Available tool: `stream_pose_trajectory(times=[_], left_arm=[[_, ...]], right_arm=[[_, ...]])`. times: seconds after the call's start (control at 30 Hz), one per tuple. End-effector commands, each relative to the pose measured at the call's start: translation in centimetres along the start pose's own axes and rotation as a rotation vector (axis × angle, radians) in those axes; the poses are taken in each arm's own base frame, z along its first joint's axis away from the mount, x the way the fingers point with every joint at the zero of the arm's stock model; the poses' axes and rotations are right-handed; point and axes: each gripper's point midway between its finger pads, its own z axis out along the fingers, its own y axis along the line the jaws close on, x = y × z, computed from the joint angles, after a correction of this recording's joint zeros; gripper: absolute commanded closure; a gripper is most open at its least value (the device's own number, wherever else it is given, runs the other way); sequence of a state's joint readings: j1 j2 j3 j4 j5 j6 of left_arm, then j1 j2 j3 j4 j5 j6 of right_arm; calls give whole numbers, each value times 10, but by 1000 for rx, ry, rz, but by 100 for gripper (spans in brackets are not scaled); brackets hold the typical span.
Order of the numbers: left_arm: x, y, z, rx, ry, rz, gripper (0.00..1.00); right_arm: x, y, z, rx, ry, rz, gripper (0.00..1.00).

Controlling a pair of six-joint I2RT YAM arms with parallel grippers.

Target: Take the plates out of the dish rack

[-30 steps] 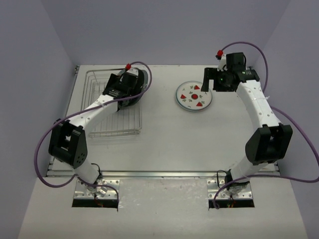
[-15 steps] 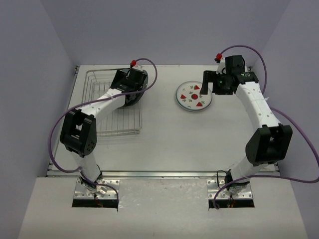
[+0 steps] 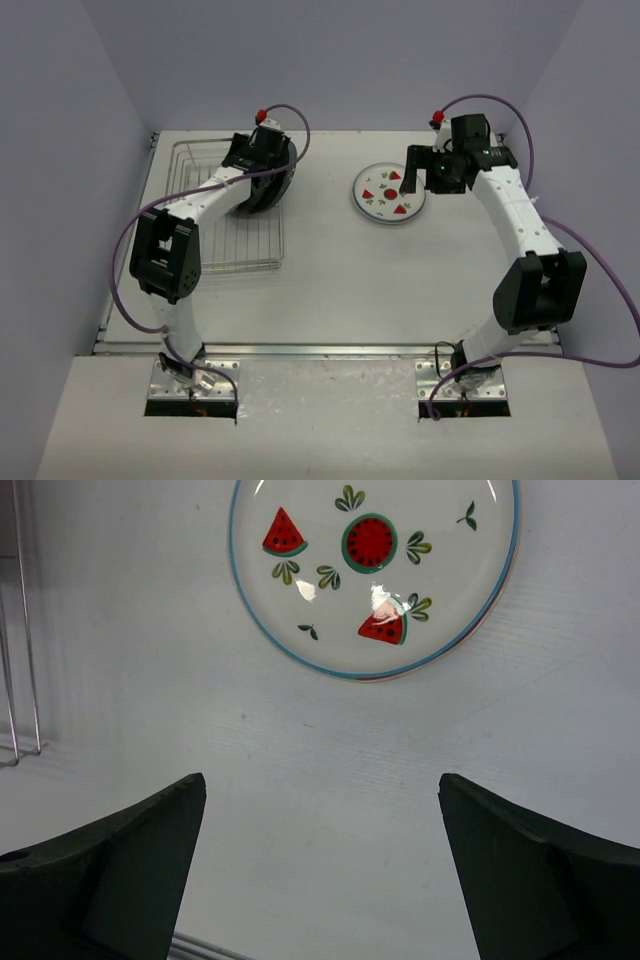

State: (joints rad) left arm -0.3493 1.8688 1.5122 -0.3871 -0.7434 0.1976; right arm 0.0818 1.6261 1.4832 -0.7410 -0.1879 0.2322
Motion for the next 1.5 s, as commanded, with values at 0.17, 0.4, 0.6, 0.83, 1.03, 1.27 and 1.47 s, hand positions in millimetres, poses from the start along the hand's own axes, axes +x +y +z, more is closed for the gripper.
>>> stream_pose_trajectory(times=[0.17, 0.4, 0.6, 0.83, 1.03, 1.27, 1.47], left_arm=[[-7, 20, 25, -55, 12, -101, 55], [-10, 27, 17, -55, 6, -117, 94], [-21, 46, 2, -92, -20, -143, 100], [-48, 80, -18, -196, -72, -137, 100], [-87, 113, -47, -280, -151, -148, 100], [-112, 141, -84, -356, -229, -155, 100], [-112, 148, -99, -343, -254, -168, 100]], right_arm=[[-11, 6, -14, -20, -68, -15, 1], [-9, 8, -13, -33, -65, -10, 1], [-8, 12, -11, -55, -65, 1, 1], [-8, 18, -10, -90, -65, 18, 1], [-9, 20, -9, -101, -69, 34, 1], [-12, 24, -11, -115, -80, 33, 1], [-14, 29, -11, -147, -85, 37, 1]])
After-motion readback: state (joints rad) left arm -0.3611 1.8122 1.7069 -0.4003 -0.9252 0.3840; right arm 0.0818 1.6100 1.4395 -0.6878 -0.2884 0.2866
